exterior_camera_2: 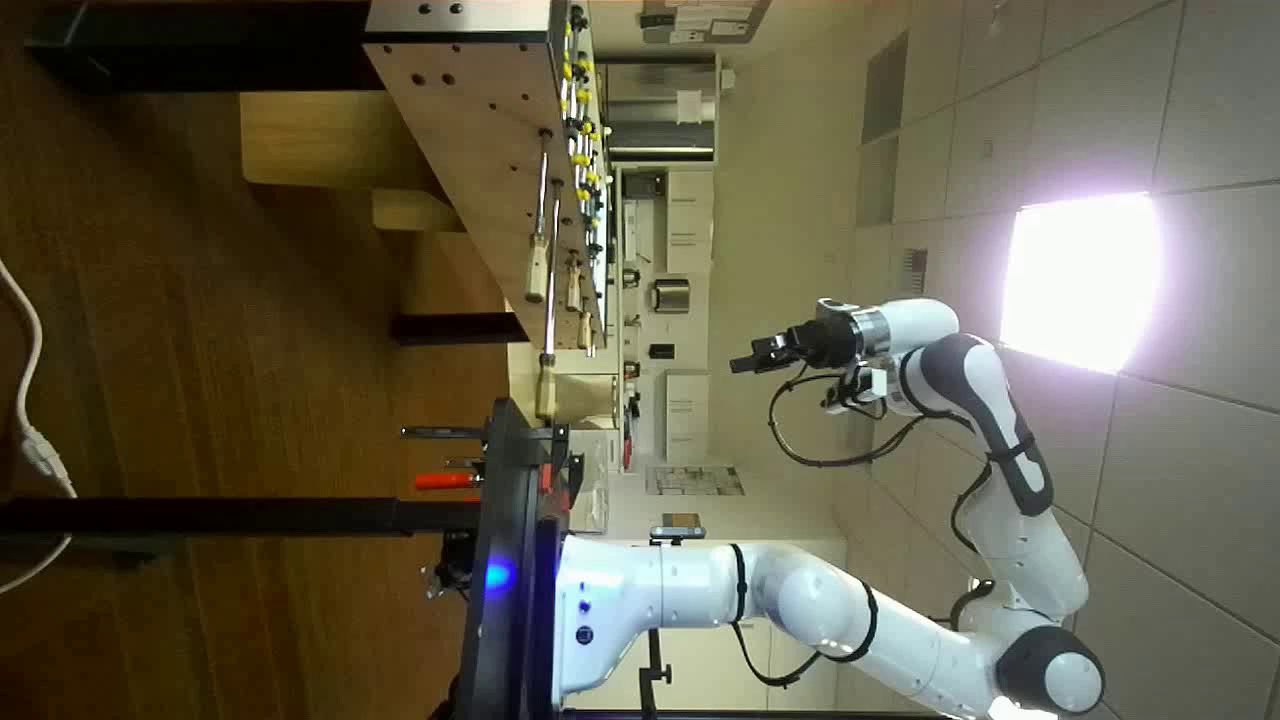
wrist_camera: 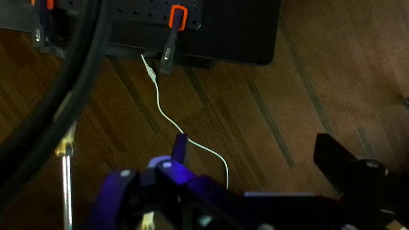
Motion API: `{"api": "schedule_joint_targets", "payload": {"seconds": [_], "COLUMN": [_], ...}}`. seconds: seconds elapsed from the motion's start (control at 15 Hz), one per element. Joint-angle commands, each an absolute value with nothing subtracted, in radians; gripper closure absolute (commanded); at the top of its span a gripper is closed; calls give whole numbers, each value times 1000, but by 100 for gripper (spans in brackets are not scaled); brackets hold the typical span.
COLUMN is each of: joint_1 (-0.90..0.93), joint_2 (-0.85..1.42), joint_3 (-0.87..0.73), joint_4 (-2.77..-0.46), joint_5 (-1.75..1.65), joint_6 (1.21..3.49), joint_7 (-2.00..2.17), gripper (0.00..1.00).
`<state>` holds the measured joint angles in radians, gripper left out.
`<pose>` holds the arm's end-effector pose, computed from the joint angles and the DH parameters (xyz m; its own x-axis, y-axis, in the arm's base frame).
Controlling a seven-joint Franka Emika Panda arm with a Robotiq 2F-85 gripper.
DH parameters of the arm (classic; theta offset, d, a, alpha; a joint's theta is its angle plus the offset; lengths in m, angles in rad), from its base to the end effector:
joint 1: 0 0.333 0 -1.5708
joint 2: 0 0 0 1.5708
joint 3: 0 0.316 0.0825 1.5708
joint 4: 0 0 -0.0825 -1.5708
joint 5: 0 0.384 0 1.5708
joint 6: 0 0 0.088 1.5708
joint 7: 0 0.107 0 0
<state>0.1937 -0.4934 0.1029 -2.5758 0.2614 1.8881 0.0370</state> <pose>0.3442 0.1247 0.4127 0.9667 0.1508 -0.2068 0.1162 -0.9785 -0.1703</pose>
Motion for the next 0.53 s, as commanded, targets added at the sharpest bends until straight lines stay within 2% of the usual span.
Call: {"api": "schedule_joint_targets", "payload": {"seconds": [0.0, 0.47], "joint_1": [183, 183], "joint_2": [-495, -518], "joint_3": [112, 112], "joint_4": [-2560, -2522], "joint_5": [265, 265], "joint_6": [1895, 1894], "joint_7": [32, 32], "gripper": [0, 0]}}
